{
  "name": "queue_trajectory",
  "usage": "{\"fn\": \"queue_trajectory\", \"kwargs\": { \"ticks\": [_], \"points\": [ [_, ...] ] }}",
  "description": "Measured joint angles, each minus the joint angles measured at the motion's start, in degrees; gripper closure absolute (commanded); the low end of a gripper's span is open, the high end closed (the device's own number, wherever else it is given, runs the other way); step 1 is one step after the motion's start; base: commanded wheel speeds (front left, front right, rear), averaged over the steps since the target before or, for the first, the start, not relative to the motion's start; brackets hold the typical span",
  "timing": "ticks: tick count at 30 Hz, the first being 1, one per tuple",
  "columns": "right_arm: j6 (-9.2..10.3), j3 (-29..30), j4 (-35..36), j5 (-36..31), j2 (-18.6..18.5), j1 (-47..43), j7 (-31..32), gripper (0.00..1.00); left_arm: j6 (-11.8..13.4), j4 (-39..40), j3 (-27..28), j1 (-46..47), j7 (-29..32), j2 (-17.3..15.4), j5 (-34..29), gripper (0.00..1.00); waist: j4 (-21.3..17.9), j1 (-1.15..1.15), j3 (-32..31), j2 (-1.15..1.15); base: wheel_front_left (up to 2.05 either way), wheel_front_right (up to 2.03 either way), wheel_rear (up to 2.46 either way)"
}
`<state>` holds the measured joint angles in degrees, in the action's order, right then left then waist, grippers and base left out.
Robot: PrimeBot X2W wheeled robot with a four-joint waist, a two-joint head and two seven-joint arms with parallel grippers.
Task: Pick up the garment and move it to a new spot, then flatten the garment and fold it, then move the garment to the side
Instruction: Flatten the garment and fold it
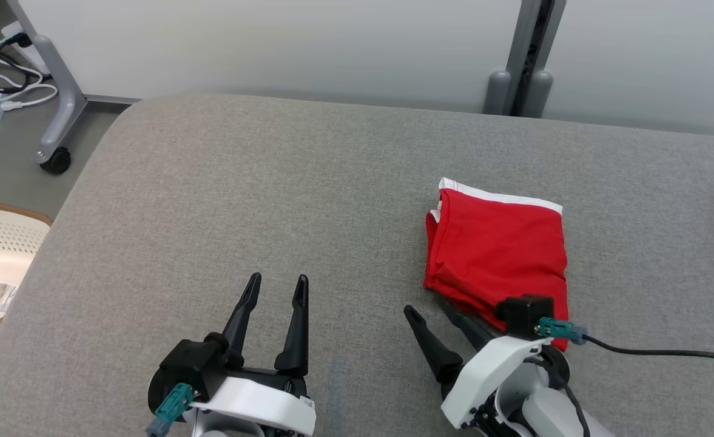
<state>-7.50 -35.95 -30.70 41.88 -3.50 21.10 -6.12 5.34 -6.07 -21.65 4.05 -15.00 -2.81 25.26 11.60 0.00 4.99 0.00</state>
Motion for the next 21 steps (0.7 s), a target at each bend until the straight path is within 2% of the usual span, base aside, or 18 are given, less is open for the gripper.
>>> {"fn": "queue_trajectory", "kwargs": {
  "ticks": [8, 12, 21],
  "points": [
    [0.0, -1.3, 5.6, -0.1, -2.2, -0.5, -2.1, 0.0, 0.0, 0.0, 0.4, 0.0, 0.0, 0.0, -0.1, 0.0, -2.1, 0.0, 0.0, 0.0, 0.0, 0.0, 0.0],
    [0.0, 0.9, 7.4, -2.9, -4.2, 0.0, -4.6, 0.0, 0.1, 0.4, 1.1, 0.0, 0.0, 0.0, -0.3, 0.0, -3.8, 0.0, -0.1, 0.0, 0.0, 0.0, 0.0],
    [0.0, 7.8, 7.3, -3.6, -5.0, -0.5, -6.6, 0.0, 0.3, 0.2, 3.2, -0.1, 0.0, 0.0, -0.5, 0.0, -8.5, 0.0, -1.2, 0.0, 0.0, 0.0, 0.0]
  ]
}}
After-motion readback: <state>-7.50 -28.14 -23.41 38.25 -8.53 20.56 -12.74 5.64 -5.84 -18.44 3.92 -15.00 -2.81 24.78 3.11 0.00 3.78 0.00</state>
